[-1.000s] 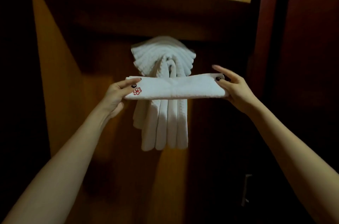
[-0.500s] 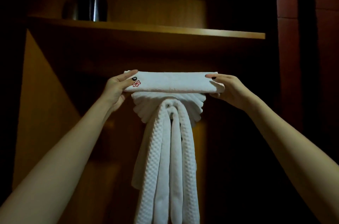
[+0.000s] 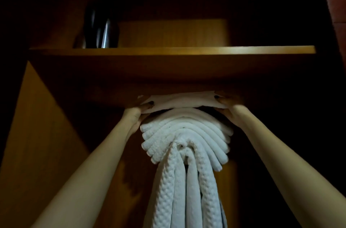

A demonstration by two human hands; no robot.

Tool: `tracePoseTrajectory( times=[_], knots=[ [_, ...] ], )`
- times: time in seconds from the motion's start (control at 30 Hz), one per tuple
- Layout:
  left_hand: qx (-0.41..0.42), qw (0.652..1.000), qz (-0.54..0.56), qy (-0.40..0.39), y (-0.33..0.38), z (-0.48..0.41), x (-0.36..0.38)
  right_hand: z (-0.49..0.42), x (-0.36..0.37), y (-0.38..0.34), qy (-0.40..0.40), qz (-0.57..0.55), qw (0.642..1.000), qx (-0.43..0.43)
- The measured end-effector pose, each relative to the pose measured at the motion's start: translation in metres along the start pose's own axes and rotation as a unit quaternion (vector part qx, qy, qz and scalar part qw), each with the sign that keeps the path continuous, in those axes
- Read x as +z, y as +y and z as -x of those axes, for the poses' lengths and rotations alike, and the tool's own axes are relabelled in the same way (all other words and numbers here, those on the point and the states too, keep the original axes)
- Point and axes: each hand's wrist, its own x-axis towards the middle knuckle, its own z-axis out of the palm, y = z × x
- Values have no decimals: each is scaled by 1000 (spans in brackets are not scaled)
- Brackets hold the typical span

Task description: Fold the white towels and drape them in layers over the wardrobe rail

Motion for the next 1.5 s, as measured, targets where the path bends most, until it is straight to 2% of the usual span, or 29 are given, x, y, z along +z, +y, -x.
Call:
tracePoseTrajectory(
  times=[0.13,0.27,0.33,0.4,0.47,0.53,0.6,0.63,0.7,0.77,0.8,0.93,1.03,1.27,1.4,1.5],
  knots=[
    [-33,999,12,12,-21,1,-13,1,-13,27,-12,25,1000,-6],
    [-67,993,-99,3,-27,10,-29,8,-20,45,15,58,998,4],
    [-53,985,-166,-14,-23,15,-32,13,-23,46,3,95,995,27],
    [23,945,-327,-19,-16,15,-32,18,-24,40,18,216,976,25],
    [138,869,-476,-17,-9,16,-27,23,-19,31,56,381,923,-17],
    [238,826,-509,-46,-5,16,-15,28,-13,22,84,469,871,-123],
    [254,810,-515,-121,-2,16,2,33,-1,15,39,461,861,-212],
    [238,794,-536,-159,-3,15,10,35,7,12,-6,461,858,-227],
    [192,765,-578,-209,-8,13,23,35,20,14,-89,509,829,-214],
    [161,766,-582,-220,-11,8,29,37,22,17,-122,555,795,-213],
    [161,765,-585,-215,-12,6,31,36,20,19,-125,556,791,-225],
    [170,739,-620,-202,-13,10,44,35,6,30,-115,532,802,-246],
    [165,727,-640,-185,-15,15,52,31,2,31,-115,525,816,-212],
    [46,736,-659,-148,-2,18,58,22,4,19,-143,554,812,-115],
    [29,780,-610,-134,-8,19,39,21,17,24,-133,586,792,-110],
    [46,776,-609,-155,-18,18,28,22,27,32,-139,567,806,-101]
  ],
)
